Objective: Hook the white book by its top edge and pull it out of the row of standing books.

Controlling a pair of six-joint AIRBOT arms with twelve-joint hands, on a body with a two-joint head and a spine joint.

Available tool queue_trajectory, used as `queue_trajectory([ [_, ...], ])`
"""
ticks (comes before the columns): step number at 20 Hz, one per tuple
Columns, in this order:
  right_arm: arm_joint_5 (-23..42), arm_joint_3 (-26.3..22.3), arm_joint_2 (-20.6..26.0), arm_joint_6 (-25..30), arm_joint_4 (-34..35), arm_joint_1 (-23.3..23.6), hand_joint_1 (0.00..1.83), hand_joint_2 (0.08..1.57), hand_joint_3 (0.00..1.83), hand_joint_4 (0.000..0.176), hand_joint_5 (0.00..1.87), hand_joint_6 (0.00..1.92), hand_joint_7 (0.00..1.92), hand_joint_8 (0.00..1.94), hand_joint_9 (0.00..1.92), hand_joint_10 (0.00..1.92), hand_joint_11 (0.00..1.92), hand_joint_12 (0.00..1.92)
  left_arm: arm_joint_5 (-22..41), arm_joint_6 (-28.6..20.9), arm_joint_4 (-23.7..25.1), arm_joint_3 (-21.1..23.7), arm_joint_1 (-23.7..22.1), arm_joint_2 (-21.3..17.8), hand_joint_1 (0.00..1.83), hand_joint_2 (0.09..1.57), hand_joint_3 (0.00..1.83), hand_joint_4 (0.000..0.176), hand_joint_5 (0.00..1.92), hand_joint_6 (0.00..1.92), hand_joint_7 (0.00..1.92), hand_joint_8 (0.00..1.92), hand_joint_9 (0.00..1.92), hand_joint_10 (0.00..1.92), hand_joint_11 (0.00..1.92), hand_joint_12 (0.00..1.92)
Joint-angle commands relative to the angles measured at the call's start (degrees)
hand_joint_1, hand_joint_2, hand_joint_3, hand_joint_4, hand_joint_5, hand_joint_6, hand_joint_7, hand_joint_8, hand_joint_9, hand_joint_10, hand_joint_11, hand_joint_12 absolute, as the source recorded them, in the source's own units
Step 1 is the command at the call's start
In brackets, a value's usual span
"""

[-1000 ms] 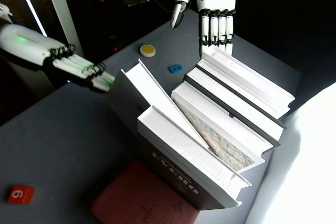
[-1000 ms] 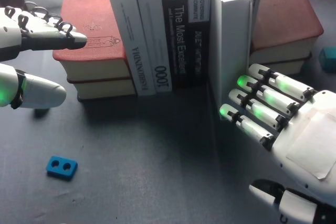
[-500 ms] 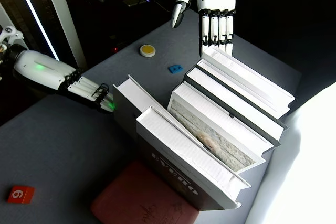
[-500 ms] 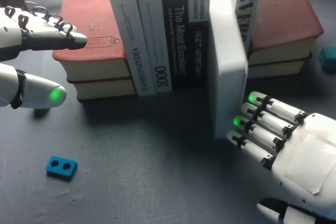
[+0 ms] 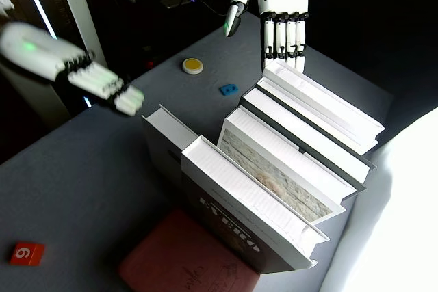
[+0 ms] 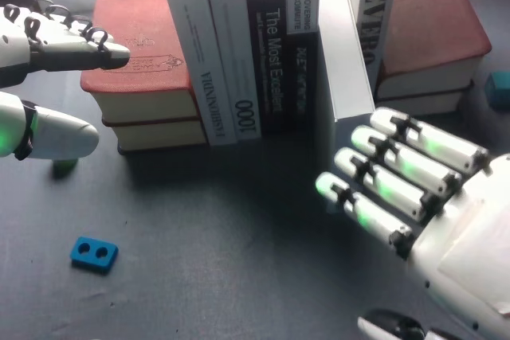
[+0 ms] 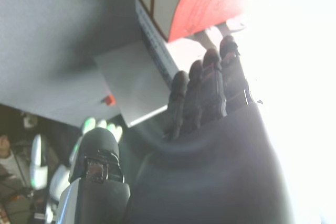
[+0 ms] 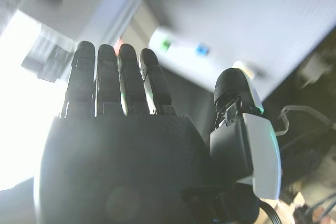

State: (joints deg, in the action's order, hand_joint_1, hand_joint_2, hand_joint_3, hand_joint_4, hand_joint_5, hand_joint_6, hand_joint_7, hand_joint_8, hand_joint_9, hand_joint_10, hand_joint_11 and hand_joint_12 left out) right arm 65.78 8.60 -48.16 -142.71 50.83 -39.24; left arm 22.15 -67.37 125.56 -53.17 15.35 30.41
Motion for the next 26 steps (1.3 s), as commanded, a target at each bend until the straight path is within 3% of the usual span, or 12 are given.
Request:
queue_trajectory([
  [1, 5.3, -0.4, 0.2, -0.3, -4.6, 1.0, 0.00, 1.27, 0.00, 0.000, 0.12, 0.01, 0.09, 0.01, 0.03, 0.01, 0.03, 0.01, -2.7, 0.0, -1.6, -0.2, -0.7, -0.6, 0.00, 1.28, 0.00, 0.000, 0.04, 0.00, 0.02, 0.00, 0.00, 0.00, 0.00, 0.01],
  [5, 5.6, 0.7, 0.2, 0.6, -4.6, 8.7, 0.00, 1.28, 0.00, 0.000, 0.10, 0.01, 0.05, 0.01, 0.00, 0.00, 0.00, 0.00, -3.3, 0.3, -1.5, -0.2, -0.7, -0.5, 0.00, 1.29, 0.00, 0.000, 0.06, 0.01, 0.02, 0.00, 0.00, 0.00, 0.01, 0.00],
  [9, 1.3, 4.6, 0.2, 8.2, -10.4, 14.3, 0.00, 1.27, 0.00, 0.000, 0.09, 0.00, 0.04, 0.00, 0.00, 0.00, 0.01, 0.00, -3.1, 0.7, -1.5, 0.3, -0.6, -0.6, 0.00, 1.28, 0.00, 0.000, 0.06, 0.01, 0.02, 0.01, 0.01, 0.00, 0.01, 0.00],
  [16, -20.9, 13.7, 3.4, 23.0, -11.0, 25.7, 0.00, 1.28, 0.00, 0.000, 0.11, 0.02, 0.08, 0.01, 0.02, 0.01, 0.00, 0.00, -4.0, 0.1, -1.5, 0.9, -0.5, -0.7, 0.00, 1.28, 0.00, 0.000, 0.05, 0.00, 0.03, 0.00, 0.00, 0.00, 0.00, 0.00],
  [18, -24.9, 15.4, 4.4, 26.7, -12.1, 27.9, 0.00, 1.29, 0.00, 0.000, 0.12, 0.02, 0.09, 0.01, 0.03, 0.01, 0.00, 0.00, -3.9, 0.1, -1.5, 0.5, -0.5, -0.6, 0.00, 1.28, 0.00, 0.000, 0.03, 0.00, 0.01, 0.00, 0.00, 0.00, 0.00, 0.00],
  [20, -30.0, 17.4, 6.3, 36.8, -19.3, 29.6, 0.00, 1.28, 0.00, 0.000, 0.12, 0.01, 0.08, 0.01, 0.02, 0.01, 0.00, 0.00, -3.6, 0.2, -1.5, 0.2, -0.6, -0.6, 0.00, 1.27, 0.00, 0.000, 0.03, 0.00, 0.01, 0.00, 0.00, 0.00, 0.01, 0.00],
  [22, -33.4, 19.3, 7.5, 42.7, -24.5, 30.4, 0.00, 1.28, 0.00, 0.000, 0.11, 0.01, 0.07, 0.00, 0.01, 0.00, 0.00, 0.00, -3.4, 0.3, -1.5, 0.2, -0.6, -0.6, 0.00, 1.27, 0.00, 0.000, 0.04, 0.00, 0.02, 0.01, 0.01, 0.00, 0.02, 0.01],
  [23, -34.7, 19.7, 7.7, 42.8, -24.5, 30.6, 0.02, 1.28, 0.00, 0.000, 0.16, 0.00, 0.12, 0.02, 0.07, 0.00, 0.00, 0.14, -3.2, 0.3, -1.5, 0.2, -0.6, -0.6, 0.00, 1.27, 0.00, 0.000, 0.01, 0.00, 0.01, 0.00, 0.00, 0.00, 0.00, 0.00],
  [26, -34.9, 19.9, 8.5, 44.0, -23.8, 30.5, 0.00, 1.29, 0.00, 0.000, 0.17, 0.00, 0.13, 0.01, 0.07, 0.00, 0.00, 0.13, -2.9, 0.3, -1.5, 0.1, -0.6, -0.6, 0.00, 1.28, 0.00, 0.000, 0.02, 0.00, 0.01, 0.00, 0.01, 0.00, 0.00, 0.00],
])
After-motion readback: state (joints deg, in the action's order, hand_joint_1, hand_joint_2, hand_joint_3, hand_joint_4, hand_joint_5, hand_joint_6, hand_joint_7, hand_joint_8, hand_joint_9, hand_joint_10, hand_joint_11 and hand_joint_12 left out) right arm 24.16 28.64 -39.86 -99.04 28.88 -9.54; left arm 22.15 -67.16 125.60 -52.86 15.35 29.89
